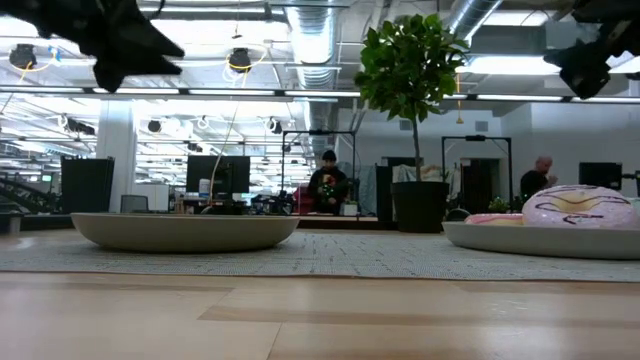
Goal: Pick & Place donuts
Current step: Return to Home Position
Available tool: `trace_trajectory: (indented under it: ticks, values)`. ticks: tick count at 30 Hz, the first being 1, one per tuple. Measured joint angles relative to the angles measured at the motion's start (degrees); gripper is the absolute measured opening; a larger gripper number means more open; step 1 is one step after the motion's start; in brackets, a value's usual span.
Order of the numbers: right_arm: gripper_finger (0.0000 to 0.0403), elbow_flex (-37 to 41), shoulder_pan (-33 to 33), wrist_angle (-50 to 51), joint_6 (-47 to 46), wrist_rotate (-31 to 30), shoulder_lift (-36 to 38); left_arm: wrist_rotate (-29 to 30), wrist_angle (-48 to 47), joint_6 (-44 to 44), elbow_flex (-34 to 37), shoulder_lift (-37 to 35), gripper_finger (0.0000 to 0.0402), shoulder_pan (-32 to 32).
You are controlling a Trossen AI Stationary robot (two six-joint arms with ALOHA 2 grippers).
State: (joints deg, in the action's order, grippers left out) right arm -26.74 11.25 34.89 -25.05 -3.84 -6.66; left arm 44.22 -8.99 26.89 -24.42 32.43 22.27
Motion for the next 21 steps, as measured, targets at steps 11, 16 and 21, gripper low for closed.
trace_trajectory:
  ticks: [11,16,21]
  values:
    - [0.0237,0.0,0.0,-5.8,7.6,5.4,0.0,-9.3,3.8,-5.3,4.9,-5.7,0.0158,-12.4]
    - [0.0237,1.6,0.0,-10.8,10.2,5.4,0.0,-10.9,9.2,-6.3,10.3,-13.0,0.0158,-13.8]
    - [0.0237,6.6,-0.1,-17.9,9.7,5.9,0.0,-11.6,9.3,-6.3,14.1,-20.8,0.0157,-13.7]
